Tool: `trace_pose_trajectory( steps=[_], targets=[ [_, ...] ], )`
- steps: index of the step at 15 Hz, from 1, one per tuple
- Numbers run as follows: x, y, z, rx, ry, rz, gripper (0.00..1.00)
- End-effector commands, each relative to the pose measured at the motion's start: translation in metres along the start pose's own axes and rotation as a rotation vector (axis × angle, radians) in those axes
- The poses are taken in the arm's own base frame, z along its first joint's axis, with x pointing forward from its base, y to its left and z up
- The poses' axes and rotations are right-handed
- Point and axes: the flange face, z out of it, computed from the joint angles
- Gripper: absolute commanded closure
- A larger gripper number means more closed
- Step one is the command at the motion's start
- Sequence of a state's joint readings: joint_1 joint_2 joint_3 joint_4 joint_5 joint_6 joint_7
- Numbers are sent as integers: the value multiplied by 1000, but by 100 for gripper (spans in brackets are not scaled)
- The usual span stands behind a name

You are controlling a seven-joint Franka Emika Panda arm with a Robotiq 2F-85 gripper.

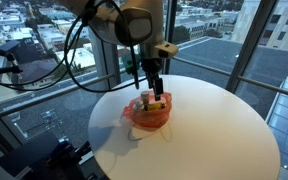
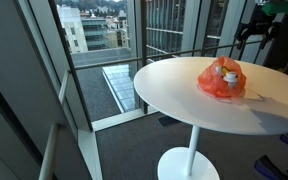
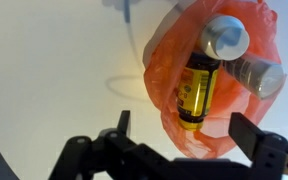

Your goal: Put the brown bottle inside plastic bag

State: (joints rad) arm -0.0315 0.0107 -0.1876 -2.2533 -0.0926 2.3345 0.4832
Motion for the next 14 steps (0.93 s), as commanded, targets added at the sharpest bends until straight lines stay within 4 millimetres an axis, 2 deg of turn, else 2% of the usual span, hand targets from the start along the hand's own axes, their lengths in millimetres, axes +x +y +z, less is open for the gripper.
trace_pose_trajectory(
  steps=[1,5,8,9,10,14],
  targets=[
    [-20,12,-33,-28,-26,22,0],
    [-30,22,-68,-27,-38,28,0],
    [-35,27,-88,-18,-30,32,0],
    [-35,28,-91,-11,-23,22,0],
    [-28,23,-82,-3,-33,17,0],
    [-31,26,-87,1,-25,19,0]
  ],
)
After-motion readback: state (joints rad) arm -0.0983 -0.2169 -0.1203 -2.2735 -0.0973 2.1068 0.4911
